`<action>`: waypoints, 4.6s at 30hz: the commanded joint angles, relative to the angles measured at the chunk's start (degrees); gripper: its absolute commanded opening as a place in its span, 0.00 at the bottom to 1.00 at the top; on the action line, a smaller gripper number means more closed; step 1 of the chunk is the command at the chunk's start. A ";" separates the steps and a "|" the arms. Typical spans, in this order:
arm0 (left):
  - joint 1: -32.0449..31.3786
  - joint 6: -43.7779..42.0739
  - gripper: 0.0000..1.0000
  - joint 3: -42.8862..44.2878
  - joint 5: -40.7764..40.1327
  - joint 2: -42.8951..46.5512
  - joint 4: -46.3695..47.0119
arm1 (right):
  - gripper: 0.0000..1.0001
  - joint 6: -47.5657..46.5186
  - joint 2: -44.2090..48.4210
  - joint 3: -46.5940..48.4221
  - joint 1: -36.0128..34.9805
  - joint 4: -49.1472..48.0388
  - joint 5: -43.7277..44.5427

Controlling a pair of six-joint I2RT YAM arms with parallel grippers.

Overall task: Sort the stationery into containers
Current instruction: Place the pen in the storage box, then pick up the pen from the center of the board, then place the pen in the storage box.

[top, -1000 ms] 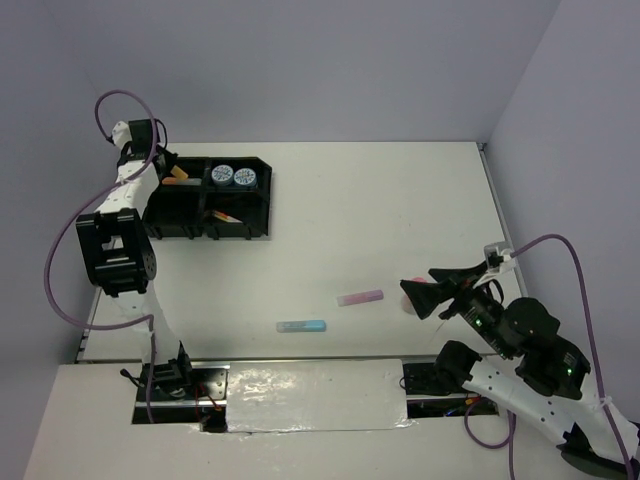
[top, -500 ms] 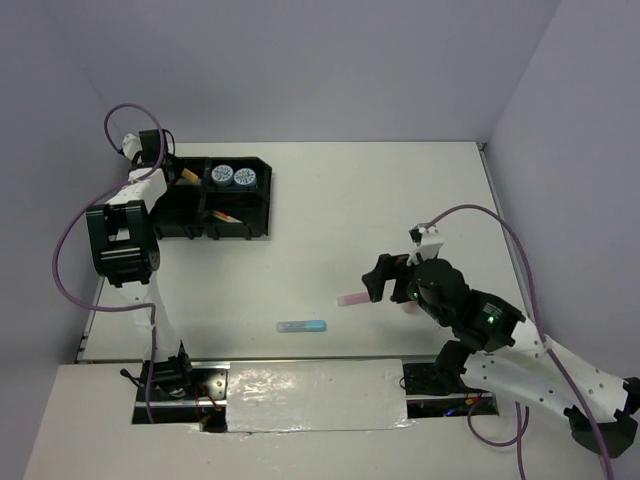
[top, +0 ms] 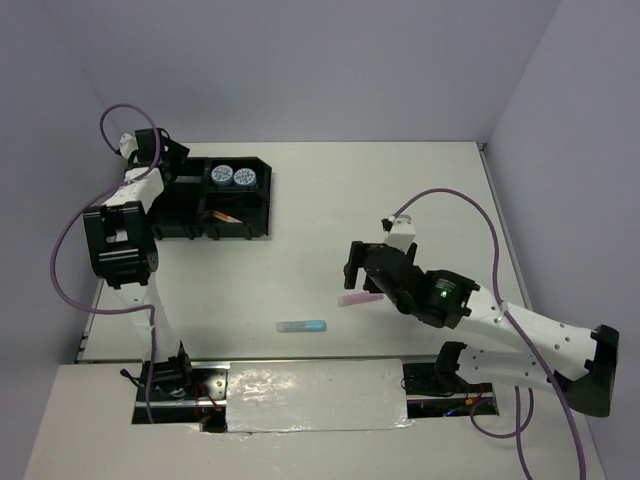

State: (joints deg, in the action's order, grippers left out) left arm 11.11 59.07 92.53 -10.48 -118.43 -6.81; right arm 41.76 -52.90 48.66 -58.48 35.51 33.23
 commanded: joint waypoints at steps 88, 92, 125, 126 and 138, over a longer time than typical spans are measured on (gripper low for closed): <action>-30.10 -5.28 0.90 -55.18 38.52 77.83 -1.72 | 0.00 -16.62 -23.12 6.17 -19.83 -44.03 3.07; -30.10 -4.75 0.86 -54.74 39.65 77.74 -0.84 | 0.00 -17.94 -23.38 7.23 -19.57 -44.47 5.00; -2.77 -5.55 0.03 -7.29 -3.66 28.98 -12.62 | 0.77 -12.05 8.42 -7.35 -14.91 -25.75 2.54; -1.89 -5.37 0.08 -6.06 -4.37 27.31 -11.05 | 0.77 -11.96 9.65 -7.70 -15.00 -25.40 2.19; 3.92 -3.17 0.22 -2.27 4.23 9.20 4.16 | 0.77 -15.03 11.33 -8.32 -15.09 -24.34 0.09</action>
State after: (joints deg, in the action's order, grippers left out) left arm 15.62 54.81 88.84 -9.52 -107.37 -9.10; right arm 28.62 -42.02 40.05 -73.36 12.08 34.54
